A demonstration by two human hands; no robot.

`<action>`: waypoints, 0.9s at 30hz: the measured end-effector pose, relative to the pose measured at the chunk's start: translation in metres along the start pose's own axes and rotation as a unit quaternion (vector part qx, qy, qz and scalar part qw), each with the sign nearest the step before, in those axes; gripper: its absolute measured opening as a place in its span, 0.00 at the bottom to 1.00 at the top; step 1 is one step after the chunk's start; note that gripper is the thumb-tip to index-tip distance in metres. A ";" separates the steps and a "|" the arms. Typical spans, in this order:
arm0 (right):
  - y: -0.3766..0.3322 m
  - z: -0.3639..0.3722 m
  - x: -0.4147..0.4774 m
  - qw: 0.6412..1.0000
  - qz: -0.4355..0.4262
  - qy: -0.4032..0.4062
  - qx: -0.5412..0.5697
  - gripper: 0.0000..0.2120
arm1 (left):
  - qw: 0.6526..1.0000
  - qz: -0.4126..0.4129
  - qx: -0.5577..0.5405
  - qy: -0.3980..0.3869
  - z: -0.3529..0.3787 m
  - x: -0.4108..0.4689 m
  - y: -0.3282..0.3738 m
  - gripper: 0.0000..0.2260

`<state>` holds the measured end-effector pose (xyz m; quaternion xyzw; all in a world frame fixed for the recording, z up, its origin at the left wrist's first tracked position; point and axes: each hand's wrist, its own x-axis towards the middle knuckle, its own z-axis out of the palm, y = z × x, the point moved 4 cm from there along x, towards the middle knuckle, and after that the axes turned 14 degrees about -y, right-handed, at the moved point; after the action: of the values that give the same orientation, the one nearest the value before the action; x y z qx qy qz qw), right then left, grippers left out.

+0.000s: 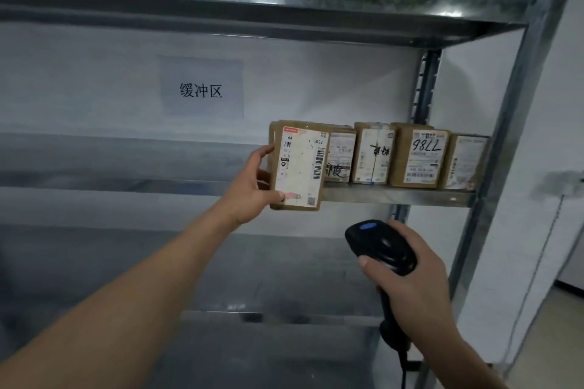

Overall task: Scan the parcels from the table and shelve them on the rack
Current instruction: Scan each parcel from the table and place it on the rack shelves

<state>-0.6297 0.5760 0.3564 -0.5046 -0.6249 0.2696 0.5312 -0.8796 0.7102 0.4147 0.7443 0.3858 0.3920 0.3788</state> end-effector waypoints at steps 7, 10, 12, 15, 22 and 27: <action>-0.010 0.048 0.028 1.000 0.009 0.015 0.003 0.34 | 0.999 -0.014 0.018 0.049 -0.077 0.018 -0.025 0.41; -0.012 0.067 0.041 1.000 0.015 0.026 0.006 0.34 | 0.997 -0.013 0.041 0.062 -0.108 0.030 -0.037 0.41; -0.013 0.080 0.048 0.999 0.018 0.038 0.007 0.33 | 0.997 -0.018 0.053 0.058 -0.122 0.041 -0.046 0.41; -0.013 0.097 0.058 0.999 0.019 0.045 0.000 0.32 | 0.997 -0.034 0.062 0.044 -0.135 0.060 -0.062 0.42; -0.003 0.118 0.068 0.998 0.029 0.052 -0.030 0.33 | 0.992 -0.081 0.098 -0.008 -0.138 0.094 -0.091 0.45; 0.000 0.123 0.072 0.996 0.039 0.061 -0.042 0.32 | 0.990 -0.088 0.108 -0.015 -0.139 0.106 -0.097 0.47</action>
<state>-0.7391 0.6667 0.3487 -0.5662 -0.5820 0.2320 0.5356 -0.9865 0.8791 0.4180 0.7498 0.4842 0.3019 0.3349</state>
